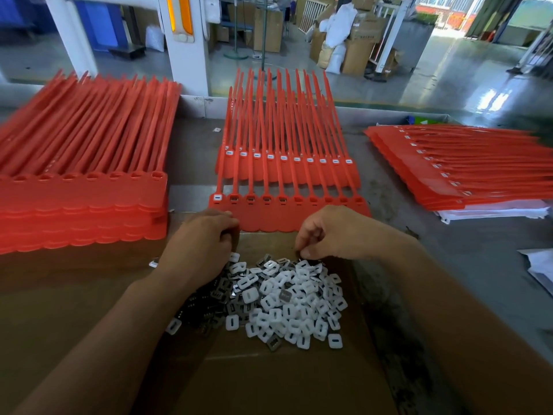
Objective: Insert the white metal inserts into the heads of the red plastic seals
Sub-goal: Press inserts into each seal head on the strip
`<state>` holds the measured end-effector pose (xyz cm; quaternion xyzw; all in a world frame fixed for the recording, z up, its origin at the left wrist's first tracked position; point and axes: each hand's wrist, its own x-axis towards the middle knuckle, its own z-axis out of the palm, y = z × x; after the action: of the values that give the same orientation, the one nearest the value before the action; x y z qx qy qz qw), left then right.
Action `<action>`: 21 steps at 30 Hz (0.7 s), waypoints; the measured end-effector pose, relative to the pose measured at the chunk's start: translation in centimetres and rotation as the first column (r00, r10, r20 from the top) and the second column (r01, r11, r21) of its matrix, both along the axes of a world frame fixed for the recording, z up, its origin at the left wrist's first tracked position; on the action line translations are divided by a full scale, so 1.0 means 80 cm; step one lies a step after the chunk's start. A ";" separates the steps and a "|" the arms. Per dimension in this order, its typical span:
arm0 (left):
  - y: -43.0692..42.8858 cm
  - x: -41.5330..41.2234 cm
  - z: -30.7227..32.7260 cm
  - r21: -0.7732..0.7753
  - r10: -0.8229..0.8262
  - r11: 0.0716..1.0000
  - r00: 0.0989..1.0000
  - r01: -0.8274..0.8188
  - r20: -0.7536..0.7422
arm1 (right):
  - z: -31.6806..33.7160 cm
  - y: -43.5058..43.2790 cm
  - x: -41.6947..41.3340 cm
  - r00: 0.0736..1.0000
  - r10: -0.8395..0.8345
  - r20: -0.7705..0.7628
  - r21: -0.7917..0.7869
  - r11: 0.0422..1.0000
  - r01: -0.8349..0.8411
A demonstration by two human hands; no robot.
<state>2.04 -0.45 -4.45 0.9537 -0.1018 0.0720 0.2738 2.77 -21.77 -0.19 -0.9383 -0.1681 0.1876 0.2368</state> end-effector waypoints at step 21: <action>0.000 0.000 0.000 0.012 -0.009 1.000 1.000 0.009 -0.004 | 0.005 -0.001 -0.017 0.993 0.038 0.115 -0.009 0.999 -0.038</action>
<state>2.07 -0.43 -4.42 0.9549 -0.1061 0.0684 0.2688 1.42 -21.88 0.24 -0.9450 -0.1987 0.1384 0.2200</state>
